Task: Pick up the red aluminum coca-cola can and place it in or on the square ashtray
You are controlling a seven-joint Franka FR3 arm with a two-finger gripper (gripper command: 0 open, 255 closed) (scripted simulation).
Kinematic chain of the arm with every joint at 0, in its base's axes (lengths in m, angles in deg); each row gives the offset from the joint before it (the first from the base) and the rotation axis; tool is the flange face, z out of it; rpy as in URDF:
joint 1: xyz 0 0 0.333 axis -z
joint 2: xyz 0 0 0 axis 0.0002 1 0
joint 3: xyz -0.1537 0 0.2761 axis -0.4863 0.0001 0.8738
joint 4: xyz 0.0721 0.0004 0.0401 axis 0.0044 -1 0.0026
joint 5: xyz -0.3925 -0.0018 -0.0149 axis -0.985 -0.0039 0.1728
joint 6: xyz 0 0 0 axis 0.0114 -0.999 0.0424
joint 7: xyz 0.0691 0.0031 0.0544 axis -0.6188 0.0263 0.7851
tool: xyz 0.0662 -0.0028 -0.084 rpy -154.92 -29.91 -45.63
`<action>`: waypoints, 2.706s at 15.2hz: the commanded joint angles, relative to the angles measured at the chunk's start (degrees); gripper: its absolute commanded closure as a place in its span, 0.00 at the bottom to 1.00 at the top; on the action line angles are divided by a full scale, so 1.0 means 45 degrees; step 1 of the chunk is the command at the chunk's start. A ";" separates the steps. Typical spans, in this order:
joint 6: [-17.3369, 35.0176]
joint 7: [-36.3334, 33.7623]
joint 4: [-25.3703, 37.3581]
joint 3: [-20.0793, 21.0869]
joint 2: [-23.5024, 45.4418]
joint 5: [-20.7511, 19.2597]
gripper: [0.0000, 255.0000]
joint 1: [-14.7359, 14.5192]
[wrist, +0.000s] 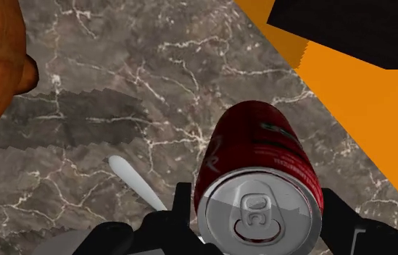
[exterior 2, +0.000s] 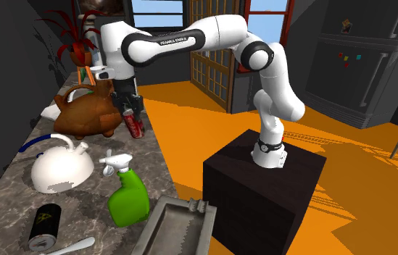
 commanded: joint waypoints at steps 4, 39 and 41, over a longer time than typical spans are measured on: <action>-0.0890 -0.0060 0.0936 -0.0018 0.0036 0.0002 1.00 0.0108; -0.3765 -0.8982 0.7118 0.2545 0.2914 -0.0289 1.00 -0.5493; -0.4981 -0.9477 0.9938 0.2772 0.4467 -0.0077 1.00 -0.5282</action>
